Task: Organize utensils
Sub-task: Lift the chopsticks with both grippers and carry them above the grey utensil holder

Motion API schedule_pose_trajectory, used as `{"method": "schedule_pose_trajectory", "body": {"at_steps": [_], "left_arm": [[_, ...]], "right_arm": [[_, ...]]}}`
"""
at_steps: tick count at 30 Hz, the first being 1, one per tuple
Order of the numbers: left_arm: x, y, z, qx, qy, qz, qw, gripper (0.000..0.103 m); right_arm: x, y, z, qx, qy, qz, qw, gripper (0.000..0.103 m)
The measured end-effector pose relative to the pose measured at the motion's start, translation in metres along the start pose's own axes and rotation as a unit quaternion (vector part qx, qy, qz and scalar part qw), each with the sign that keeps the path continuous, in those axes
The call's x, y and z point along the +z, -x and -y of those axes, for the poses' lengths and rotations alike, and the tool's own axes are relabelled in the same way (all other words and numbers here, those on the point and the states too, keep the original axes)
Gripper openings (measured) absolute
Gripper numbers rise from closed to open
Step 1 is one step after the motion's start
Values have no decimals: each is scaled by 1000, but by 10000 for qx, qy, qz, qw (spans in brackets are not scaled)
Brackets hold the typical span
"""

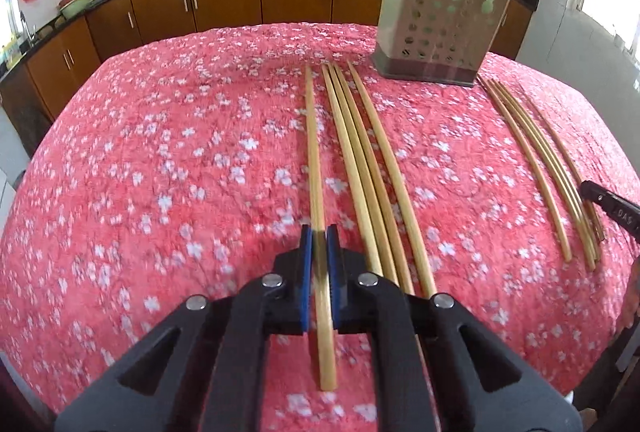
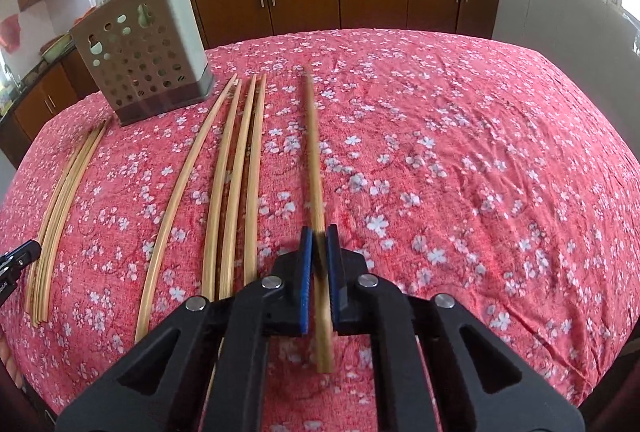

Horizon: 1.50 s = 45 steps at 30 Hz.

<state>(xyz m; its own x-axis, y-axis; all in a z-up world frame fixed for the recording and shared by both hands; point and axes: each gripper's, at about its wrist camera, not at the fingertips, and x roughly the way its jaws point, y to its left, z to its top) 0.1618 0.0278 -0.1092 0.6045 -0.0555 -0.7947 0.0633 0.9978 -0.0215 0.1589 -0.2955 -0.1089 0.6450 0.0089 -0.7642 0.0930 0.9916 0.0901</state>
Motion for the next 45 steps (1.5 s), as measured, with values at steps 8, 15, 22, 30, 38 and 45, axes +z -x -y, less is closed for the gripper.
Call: {"method": "schedule_pose_trajectory", "body": {"at_steps": [8, 15, 22, 30, 38, 45], "left_arm": [[35, -26, -30, 99, 96, 84, 9999, 8], [37, -24, -37, -143, 162, 115, 9997, 9], [30, -16, -32, -94, 87, 105, 9999, 9], [28, 6, -32, -7, 25, 305, 9995, 8], [55, 70, -40, -46, 197, 1259, 9918, 8], [91, 115, -48, -11, 476, 1970, 9792, 8]], "right_arm": [[31, -30, 13, -167, -204, 96, 9996, 8], [37, -35, 19, -104, -269, 111, 9995, 8], [22, -21, 25, 4, -311, 117, 9994, 8], [24, 14, 26, 58, -323, 490, 9983, 8], [48, 72, 35, 112, -443, 1359, 9897, 8], [75, 103, 34, 130, -410, 1914, 9806, 8]]}}
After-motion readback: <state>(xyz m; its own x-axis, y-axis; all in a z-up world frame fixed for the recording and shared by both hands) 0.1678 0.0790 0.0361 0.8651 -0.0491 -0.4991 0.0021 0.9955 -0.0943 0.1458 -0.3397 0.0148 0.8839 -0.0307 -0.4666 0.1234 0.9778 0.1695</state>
